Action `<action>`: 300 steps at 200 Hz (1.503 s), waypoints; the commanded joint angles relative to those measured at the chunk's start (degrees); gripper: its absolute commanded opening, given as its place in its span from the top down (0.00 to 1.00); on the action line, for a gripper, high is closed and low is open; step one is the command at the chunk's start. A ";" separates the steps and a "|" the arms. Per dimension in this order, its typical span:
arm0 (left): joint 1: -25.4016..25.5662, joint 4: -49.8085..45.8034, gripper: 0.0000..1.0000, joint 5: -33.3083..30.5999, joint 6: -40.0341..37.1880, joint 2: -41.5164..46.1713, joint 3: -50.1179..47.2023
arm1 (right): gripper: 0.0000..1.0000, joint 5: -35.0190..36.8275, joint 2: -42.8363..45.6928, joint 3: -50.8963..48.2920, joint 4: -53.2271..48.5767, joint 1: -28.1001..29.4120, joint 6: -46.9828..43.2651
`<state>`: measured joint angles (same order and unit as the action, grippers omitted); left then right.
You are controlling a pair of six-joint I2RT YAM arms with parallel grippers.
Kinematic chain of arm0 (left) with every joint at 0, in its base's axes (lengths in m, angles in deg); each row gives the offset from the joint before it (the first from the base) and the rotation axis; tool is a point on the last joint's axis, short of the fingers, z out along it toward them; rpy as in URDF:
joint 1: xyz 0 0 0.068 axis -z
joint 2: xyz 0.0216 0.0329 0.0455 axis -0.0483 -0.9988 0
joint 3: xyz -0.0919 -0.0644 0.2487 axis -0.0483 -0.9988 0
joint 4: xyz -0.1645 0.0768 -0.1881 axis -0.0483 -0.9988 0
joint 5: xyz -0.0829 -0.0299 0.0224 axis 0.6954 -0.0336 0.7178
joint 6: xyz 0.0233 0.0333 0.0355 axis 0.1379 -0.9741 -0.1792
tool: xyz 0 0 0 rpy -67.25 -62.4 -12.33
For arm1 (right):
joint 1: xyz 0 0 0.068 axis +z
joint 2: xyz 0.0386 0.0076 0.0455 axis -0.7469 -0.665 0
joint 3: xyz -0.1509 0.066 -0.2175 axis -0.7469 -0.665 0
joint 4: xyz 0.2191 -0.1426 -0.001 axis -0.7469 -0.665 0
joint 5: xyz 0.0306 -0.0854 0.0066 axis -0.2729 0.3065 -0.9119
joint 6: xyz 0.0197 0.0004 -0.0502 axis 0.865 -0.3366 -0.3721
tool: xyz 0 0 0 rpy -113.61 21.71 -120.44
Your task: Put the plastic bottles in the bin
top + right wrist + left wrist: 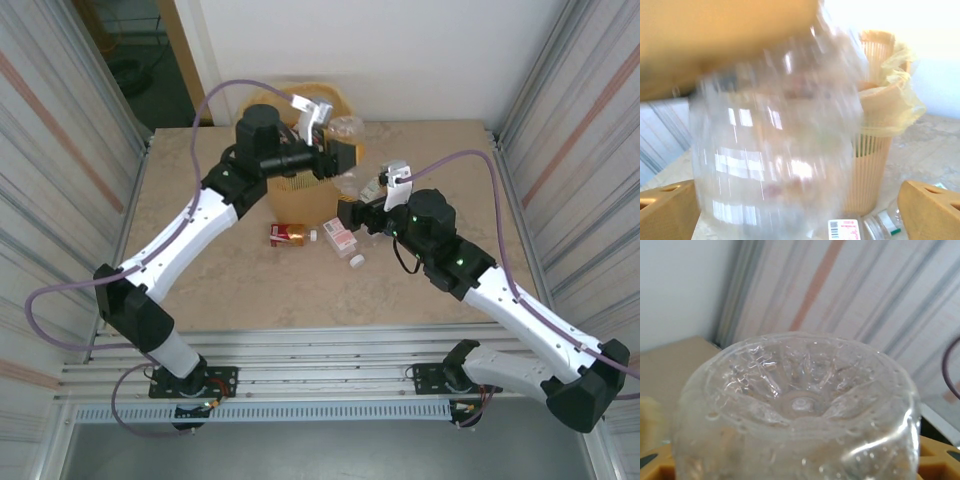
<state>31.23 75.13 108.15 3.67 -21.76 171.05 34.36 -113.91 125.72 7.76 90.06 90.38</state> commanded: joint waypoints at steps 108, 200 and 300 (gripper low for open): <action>-14.12 -8.60 0.72 -5.15 12.23 -24.06 32.51 | 0.02 14.72 8.99 -1.83 -10.55 0.24 6.93; -14.19 -14.36 0.53 -4.55 12.16 -31.18 36.06 | 0.02 16.98 10.05 -2.75 -12.65 0.27 8.10; -14.14 -19.47 0.25 -10.53 6.62 -30.66 36.73 | 0.02 16.63 8.97 -2.91 -12.19 0.16 8.52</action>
<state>16.85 57.07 99.49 12.90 -52.88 207.01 49.66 -104.95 123.55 -4.66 90.06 97.84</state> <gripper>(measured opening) 0.741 0.977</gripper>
